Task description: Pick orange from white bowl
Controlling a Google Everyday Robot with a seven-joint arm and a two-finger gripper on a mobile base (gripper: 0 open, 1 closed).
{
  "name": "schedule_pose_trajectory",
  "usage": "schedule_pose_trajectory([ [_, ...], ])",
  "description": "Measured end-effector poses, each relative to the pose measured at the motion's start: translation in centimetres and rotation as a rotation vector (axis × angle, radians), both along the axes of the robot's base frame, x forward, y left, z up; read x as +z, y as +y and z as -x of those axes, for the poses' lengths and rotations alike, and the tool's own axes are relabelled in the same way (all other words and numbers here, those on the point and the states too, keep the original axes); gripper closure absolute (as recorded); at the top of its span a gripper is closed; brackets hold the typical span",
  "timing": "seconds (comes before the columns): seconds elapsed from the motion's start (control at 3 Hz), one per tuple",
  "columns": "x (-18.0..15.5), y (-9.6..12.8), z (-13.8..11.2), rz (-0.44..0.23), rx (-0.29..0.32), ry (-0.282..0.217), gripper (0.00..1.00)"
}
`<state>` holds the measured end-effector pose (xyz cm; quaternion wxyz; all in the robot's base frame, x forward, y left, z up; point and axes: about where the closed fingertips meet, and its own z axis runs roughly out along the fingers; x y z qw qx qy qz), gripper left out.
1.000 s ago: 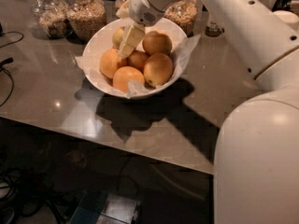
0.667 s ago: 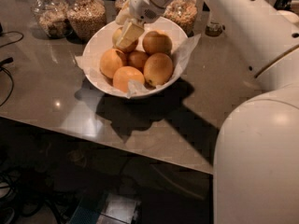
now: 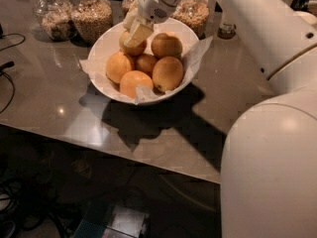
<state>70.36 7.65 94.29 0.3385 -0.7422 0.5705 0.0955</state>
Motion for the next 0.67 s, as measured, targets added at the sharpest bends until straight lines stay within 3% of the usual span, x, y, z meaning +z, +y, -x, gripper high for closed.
schedule_pose_trajectory([
  [0.33, -0.28, 0.42, -0.09, 0.019, 0.020, 0.005, 0.29],
  [0.67, -0.58, 0.71, -0.13, 0.021, 0.027, 0.011, 0.46],
])
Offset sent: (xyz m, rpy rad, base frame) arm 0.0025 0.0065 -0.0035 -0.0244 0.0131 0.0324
